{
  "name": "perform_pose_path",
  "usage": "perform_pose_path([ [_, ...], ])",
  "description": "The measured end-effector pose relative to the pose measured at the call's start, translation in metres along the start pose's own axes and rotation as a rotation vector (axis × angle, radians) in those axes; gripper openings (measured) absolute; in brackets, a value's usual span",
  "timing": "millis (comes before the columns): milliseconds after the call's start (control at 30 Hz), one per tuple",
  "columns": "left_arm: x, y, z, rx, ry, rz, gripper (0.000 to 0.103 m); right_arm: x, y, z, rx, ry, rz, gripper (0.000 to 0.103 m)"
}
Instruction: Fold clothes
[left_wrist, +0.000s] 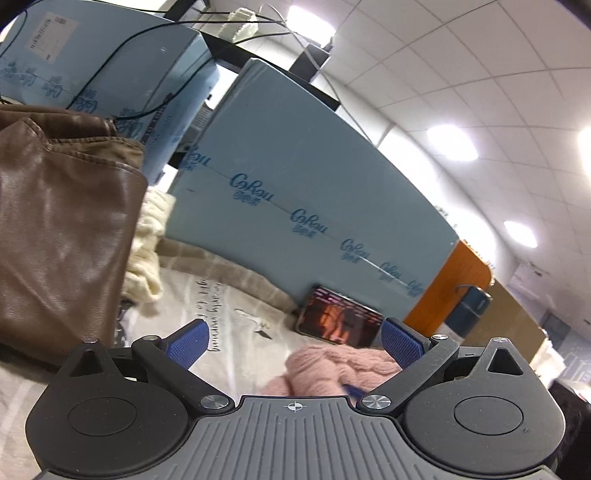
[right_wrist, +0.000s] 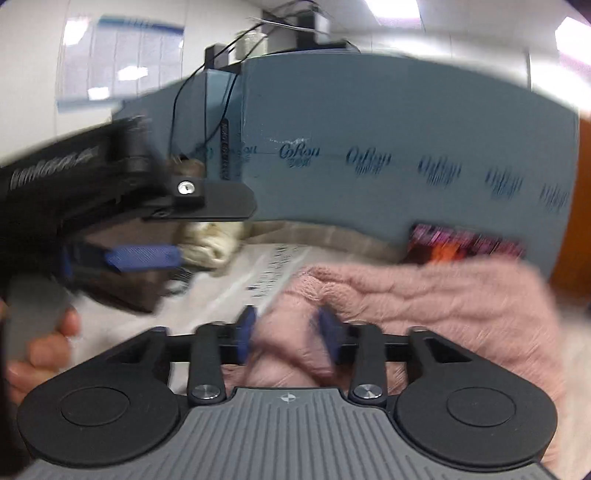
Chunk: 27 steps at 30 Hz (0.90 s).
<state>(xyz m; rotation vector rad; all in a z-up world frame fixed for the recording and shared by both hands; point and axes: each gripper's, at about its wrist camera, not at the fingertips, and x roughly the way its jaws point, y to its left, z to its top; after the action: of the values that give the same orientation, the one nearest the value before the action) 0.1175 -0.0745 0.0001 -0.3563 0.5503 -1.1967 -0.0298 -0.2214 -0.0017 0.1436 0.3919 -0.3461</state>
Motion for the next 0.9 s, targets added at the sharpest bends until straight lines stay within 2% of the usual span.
perform_pose_path([
  [33, 0.000, 0.000, -0.001, -0.003, -0.002, -0.007, 0.101, -0.005, -0.006, 0.002, 0.030, 0.005, 0.041, 0.059],
  [133, 0.000, 0.005, -0.001, -0.045, -0.013, -0.033, 0.101, -0.027, -0.025, 0.011, 0.102, 0.000, 0.138, 0.075],
  [200, 0.001, 0.008, -0.002, -0.090, -0.007, -0.079, 0.101, -0.050, -0.048, 0.015, 0.156, -0.032, 0.210, 0.075],
  [267, 0.006, 0.010, -0.006, -0.145, 0.024, -0.157, 0.100, -0.068, -0.081, 0.016, 0.253, -0.067, 0.268, 0.077],
  [333, 0.015, 0.002, -0.011, -0.129, 0.079, -0.179, 0.100, -0.083, -0.112, 0.015, 0.352, -0.102, 0.303, 0.077],
  [400, 0.024, -0.011, -0.017, -0.077, 0.137, -0.173, 0.099, -0.089, -0.137, 0.010, 0.409, -0.134, 0.269, 0.077],
  [467, 0.033, -0.028, -0.027, 0.042, 0.205, -0.136, 0.089, -0.089, -0.158, 0.002, 0.480, -0.161, 0.254, 0.077],
  [500, 0.038, -0.036, -0.033, 0.110, 0.240, -0.115, 0.074, -0.085, -0.164, -0.001, 0.513, -0.155, 0.276, 0.077],
  [533, 0.042, -0.042, -0.039, 0.174, 0.264, -0.096, 0.044, -0.082, -0.171, -0.005, 0.547, -0.148, 0.299, 0.077],
  [567, 0.044, -0.046, -0.044, 0.226, 0.272, -0.080, 0.030, -0.081, -0.173, -0.006, 0.554, -0.146, 0.311, 0.077],
  [600, 0.044, -0.049, -0.048, 0.269, 0.270, -0.065, 0.021, -0.080, -0.175, -0.008, 0.561, -0.144, 0.323, 0.077],
  [767, 0.026, -0.046, -0.035, 0.311, 0.182, -0.025, 0.020, -0.082, -0.176, -0.011, 0.544, -0.139, 0.357, 0.077],
  [833, 0.029, -0.036, -0.034, 0.292, 0.199, 0.038, 0.024, -0.082, -0.176, -0.012, 0.544, -0.135, 0.369, 0.077],
  [900, 0.033, -0.027, -0.036, 0.268, 0.232, 0.066, 0.026, -0.077, -0.176, -0.016, 0.548, -0.116, 0.357, 0.077],
])
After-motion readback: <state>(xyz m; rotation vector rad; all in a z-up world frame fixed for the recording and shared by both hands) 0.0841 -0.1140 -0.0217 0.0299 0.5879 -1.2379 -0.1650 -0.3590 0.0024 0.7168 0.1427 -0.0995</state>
